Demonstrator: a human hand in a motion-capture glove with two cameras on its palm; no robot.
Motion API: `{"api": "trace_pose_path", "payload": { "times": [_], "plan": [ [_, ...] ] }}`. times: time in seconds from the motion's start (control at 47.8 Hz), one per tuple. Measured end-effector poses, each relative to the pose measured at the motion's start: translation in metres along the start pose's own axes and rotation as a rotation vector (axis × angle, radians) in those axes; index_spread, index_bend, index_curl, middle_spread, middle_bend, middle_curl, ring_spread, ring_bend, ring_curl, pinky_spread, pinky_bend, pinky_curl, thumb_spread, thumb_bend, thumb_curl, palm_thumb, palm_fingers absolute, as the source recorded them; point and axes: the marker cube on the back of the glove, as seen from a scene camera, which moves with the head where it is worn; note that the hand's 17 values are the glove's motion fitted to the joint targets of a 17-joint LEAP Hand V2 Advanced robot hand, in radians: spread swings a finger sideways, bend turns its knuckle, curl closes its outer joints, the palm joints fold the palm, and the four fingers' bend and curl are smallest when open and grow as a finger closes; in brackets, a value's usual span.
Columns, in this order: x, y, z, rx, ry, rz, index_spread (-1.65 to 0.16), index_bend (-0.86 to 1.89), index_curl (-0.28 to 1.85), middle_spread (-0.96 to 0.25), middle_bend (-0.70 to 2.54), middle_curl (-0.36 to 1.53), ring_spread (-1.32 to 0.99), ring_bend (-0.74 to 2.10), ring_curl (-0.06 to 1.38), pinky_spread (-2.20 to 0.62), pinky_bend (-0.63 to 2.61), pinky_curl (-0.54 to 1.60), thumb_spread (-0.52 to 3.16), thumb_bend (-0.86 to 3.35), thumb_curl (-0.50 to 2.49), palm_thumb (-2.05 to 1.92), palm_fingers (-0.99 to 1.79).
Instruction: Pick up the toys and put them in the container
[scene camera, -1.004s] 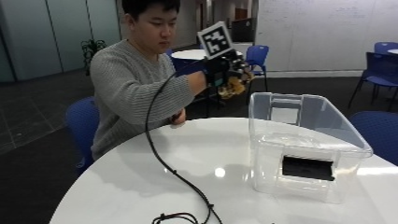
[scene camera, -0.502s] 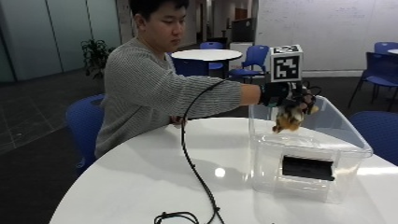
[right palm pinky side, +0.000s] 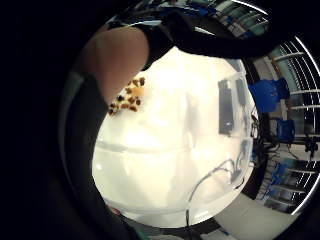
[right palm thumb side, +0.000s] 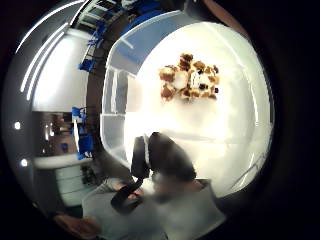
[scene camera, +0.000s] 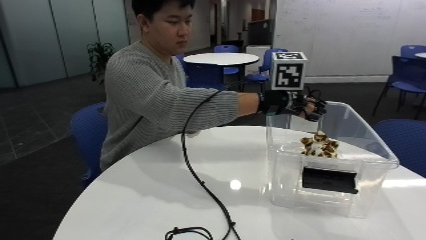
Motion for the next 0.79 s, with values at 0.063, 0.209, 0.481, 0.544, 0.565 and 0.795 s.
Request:
{"api": "trace_pose_path", "payload": {
  "times": [0.063, 0.209, 0.481, 0.544, 0.565, 0.795],
  "plan": [
    [0.006, 0.023, -0.011, 0.018, -0.036, 0.001, -0.42, 0.17, 0.67, -0.22, 0.17, 0.55, -0.21, 0.39, 0.44, 0.04, 0.82, 0.37, 1.20, -0.05, 0.52, -0.05, -0.09],
    [0.054, 0.098, -0.045, 0.084, -0.113, 0.041, -0.42, 0.17, 0.63, -0.20, 0.15, 0.50, -0.17, 0.33, 0.42, 0.06, 0.78, 0.35, 1.21, -0.08, 0.42, -0.10, -0.11],
    [0.098, 0.266, -0.039, 0.186, -0.030, 0.058, -0.41, 0.18, 0.56, -0.18, 0.16, 0.43, -0.12, 0.23, 0.39, 0.07, 0.71, 0.33, 1.18, -0.09, 0.29, -0.12, -0.08],
    [0.098, 0.284, -0.036, 0.190, -0.020, 0.063, -0.41, 0.18, 0.55, -0.17, 0.16, 0.42, -0.11, 0.21, 0.38, 0.07, 0.69, 0.33, 1.17, -0.09, 0.27, -0.12, -0.08],
    [0.097, 0.289, -0.034, 0.190, -0.023, 0.058, -0.41, 0.18, 0.54, -0.17, 0.16, 0.41, -0.11, 0.21, 0.38, 0.07, 0.69, 0.33, 1.17, -0.09, 0.27, -0.12, -0.07],
    [0.056, 0.374, -0.001, 0.226, -0.063, -0.043, -0.41, 0.18, 0.51, -0.16, 0.16, 0.38, -0.10, 0.19, 0.37, 0.07, 0.66, 0.32, 1.17, -0.08, 0.21, -0.11, -0.06]
  ]
}}
